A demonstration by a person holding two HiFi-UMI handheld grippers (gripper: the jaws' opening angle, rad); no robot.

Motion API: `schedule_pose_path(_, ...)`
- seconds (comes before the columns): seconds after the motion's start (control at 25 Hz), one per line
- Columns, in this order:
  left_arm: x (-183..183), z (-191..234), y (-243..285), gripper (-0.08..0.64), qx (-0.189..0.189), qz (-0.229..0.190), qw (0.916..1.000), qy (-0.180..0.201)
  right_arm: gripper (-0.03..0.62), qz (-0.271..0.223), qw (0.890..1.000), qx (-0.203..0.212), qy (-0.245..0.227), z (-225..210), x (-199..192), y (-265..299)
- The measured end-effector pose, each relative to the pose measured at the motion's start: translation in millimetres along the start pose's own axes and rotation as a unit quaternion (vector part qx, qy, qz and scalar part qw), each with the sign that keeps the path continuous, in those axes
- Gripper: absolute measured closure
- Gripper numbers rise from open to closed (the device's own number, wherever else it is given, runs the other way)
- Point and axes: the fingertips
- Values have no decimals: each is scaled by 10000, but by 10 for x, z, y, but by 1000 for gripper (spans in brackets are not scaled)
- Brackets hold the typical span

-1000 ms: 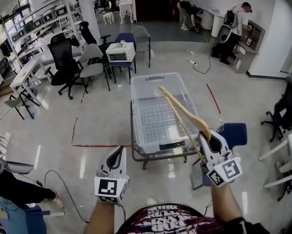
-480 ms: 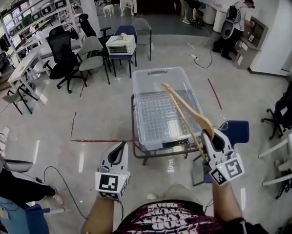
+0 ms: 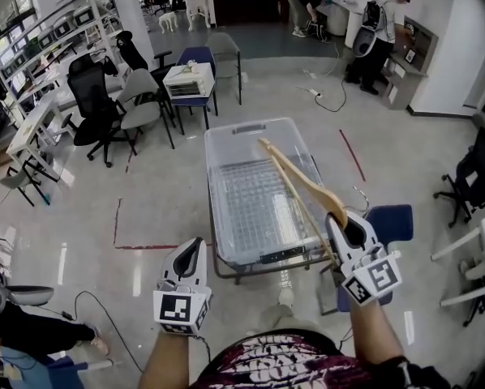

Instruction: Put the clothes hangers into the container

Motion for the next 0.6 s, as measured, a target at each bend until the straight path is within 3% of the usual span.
schedule_pose_path(0.6,140,67,974,552,163,56,9998,-67,531,8,9994,322,93,-715,-99,795)
Point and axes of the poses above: the fingertips, and each gripper's own axes: y forward along the fingers, z to its left, x out of its top, and after that the axes turned 5 degrees about -y, right-handed
